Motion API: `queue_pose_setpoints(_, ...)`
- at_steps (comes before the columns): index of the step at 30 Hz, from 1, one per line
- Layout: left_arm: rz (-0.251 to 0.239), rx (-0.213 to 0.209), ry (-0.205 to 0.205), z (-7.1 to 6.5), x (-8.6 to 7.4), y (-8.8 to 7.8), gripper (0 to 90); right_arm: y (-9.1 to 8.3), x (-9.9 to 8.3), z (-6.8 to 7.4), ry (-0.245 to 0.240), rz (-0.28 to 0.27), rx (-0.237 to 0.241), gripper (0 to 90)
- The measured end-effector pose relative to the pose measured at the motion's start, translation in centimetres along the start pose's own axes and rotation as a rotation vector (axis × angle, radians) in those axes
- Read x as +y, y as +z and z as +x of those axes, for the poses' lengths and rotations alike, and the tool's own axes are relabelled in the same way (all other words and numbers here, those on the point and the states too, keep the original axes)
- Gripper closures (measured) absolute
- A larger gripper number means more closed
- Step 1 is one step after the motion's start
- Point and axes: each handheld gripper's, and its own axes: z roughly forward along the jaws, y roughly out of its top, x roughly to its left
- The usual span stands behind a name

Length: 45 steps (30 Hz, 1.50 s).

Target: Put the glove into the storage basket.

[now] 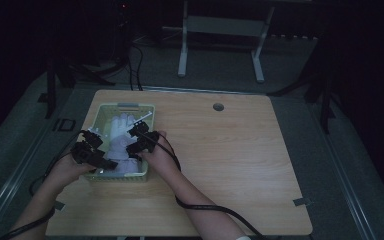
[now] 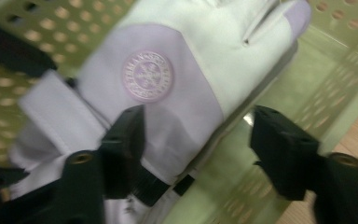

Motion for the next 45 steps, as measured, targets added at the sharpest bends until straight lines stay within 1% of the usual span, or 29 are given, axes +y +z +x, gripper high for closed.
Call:
queue_pose_setpoints(1,-0.05,0.053,0.021,-0.5,0.0,-0.4,18.5,-0.2,0.0,-0.1,-0.004,-0.003,0.018,27.7)
queue_pose_setpoints(2,-0.063,0.06,0.024,-0.7,0.0,-0.5,16.0,-0.9,0.2,-0.3,-0.007,-0.03,0.041,21.0)
queue_pose_setpoints(3,-0.125,0.066,0.012,-0.9,-0.1,-1.0,15.2,-1.5,0.3,-0.5,-0.003,-0.058,0.062,19.9)
queue_pose_setpoints(4,-0.125,0.066,0.012,-0.9,-0.1,-1.0,15.1,-1.5,0.3,-0.5,-0.003,-0.058,0.062,19.9)
queue_pose_setpoints(5,-0.168,0.064,-0.006,-1.1,-0.1,-1.2,13.6,-2.2,0.5,-0.8,-0.014,-0.083,0.047,19.6)
queue_pose_setpoints(6,-0.181,0.063,-0.014,-1.2,-0.1,-1.4,13.6,-2.2,0.5,-0.8,-0.014,-0.083,0.047,19.6)
queue_pose_setpoints(7,-0.209,0.071,-0.024,-1.3,-0.1,-1.6,13.1,-2.4,0.5,-0.8,-0.02,-0.089,0.041,19.4)
queue_pose_setpoints(8,-0.22,0.074,-0.037,-1.5,-0.1,-1.7,8.2,-2.7,0.5,-1.0,-0.036,-0.093,0.047,17.2)
queue_pose_setpoints(9,-0.229,0.064,-0.047,-1.6,-0.2,-1.7,0.1,-3.1,0.5,-1.2,-0.073,-0.099,0.044,14.4)
queue_pose_setpoints(10,-0.234,0.057,-0.054,-1.7,-0.2,-1.7,0.1,-3.1,0.5,-1.2,-0.073,-0.099,0.044,14.4)
queue_pose_setpoints(11,-0.243,0.058,-0.054,-1.9,-0.2,-1.6,0.1,-3.5,0.4,-1.4,-0.086,-0.105,0.035,14.4)
queue_pose_setpoints(12,-0.245,0.057,-0.051,-2.1,-0.2,-1.6,0.1,-3.5,0.4,-1.4,-0.086,-0.105,0.035,14.4)
queue_pose_setpoints(15,-0.271,0.067,-0.037,-3.1,-0.1,-1.7,0.1,-4.4,0.3,-1.9,-0.101,-0.134,0.025,14.1)
queue_pose_setpoints(18,-0.3,0.07,-0.041,-3.8,0.1,-1.8,0.2,-4.8,0.2,-2.2,-0.108,-0.142,0.018,14.1)
queue_pose_setpoints(19,-0.326,0.054,-0.041,-4.2,0.2,-1.9,0.2,-5.1,-0.1,-2.4,-0.117,-0.142,0.008,14.1)
queue_pose_setpoints(20,-0.326,0.054,-0.041,-4.2,0.2,-1.9,0.2,-5.1,-0.1,-2.4,-0.117,-0.142,0.008,14.1)
queue_pose_setpoints(21,-0.345,0.045,-0.031,-4.7,0.3,-1.9,0.2,-5.1,-0.4,-2.4,-0.142,-0.133,-0.019,14.0)
queue_pose_setpoints(22,-0.345,0.045,-0.031,-4.7,0.3,-1.9,0.2,-5.1,-0.4,-2.4,-0.142,-0.133,-0.019,14.0)
queue_pose_setpoints(23,-0.354,0.036,-0.031,-5.0,0.2,-1.7,0.2,-5.1,-0.5,-2.4,-0.158,-0.123,-0.03,13.9)
queue_pose_setpoints(24,-0.363,0.036,-0.027,-5.5,0.2,-1.5,0.2,-5.2,-0.8,-2.6,-0.161,-0.129,-0.034,13.9)
queue_pose_setpoints(26,-0.368,0.037,-0.022,-5.8,0.2,-1.4,0.2,-5.7,-1.2,-3.2,-0.136,-0.155,-0.026,14.1)
queue_pose_setpoints(27,-0.376,0.033,-0.015,-6.4,0.1,-1.2,0.3,-5.9,-1.3,-3.3,-0.141,-0.154,-0.031,14.1)
queue_pose_setpoints(30,-0.394,0.032,-0.003,-7.6,0.2,-1.0,0.3,-6.5,-1.7,-3.9,-0.15,-0.158,-0.047,14.1)
queue_pose_setpoints(32,-0.405,0.039,0.008,-8.4,0.2,-1.0,0.3,-7.0,-2.1,-4.4,-0.148,-0.162,-0.044,14.1)
queue_pose_setpoints(35,-0.421,0.01,0.003,-9.3,0.4,-0.7,0.3,-7.5,-2.8,-5.1,-0.142,-0.167,-0.052,14.1)
queue_pose_setpoints(37,-0.437,0.0,0.008,-10.0,0.5,-0.4,0.3,-7.8,-3.3,-5.5,-0.143,-0.168,-0.06,14.1)
queue_pose_setpoints(40,-0.44,-0.013,0.023,-10.9,0.7,0.1,0.3,-8.1,-4.1,-6.1,-0.13,-0.17,-0.075,14.2)
queue_pose_setpoints(42,-0.448,-0.029,0.02,-11.4,0.8,0.4,0.2,-8.2,-4.6,-6.5,-0.121,-0.17,-0.075,14.2)
queue_pose_setpoints(45,-0.464,-0.04,0.026,-12.2,0.8,0.8,0.3,-8.5,-5.4,-7.0,-0.126,-0.171,-0.082,14.2)
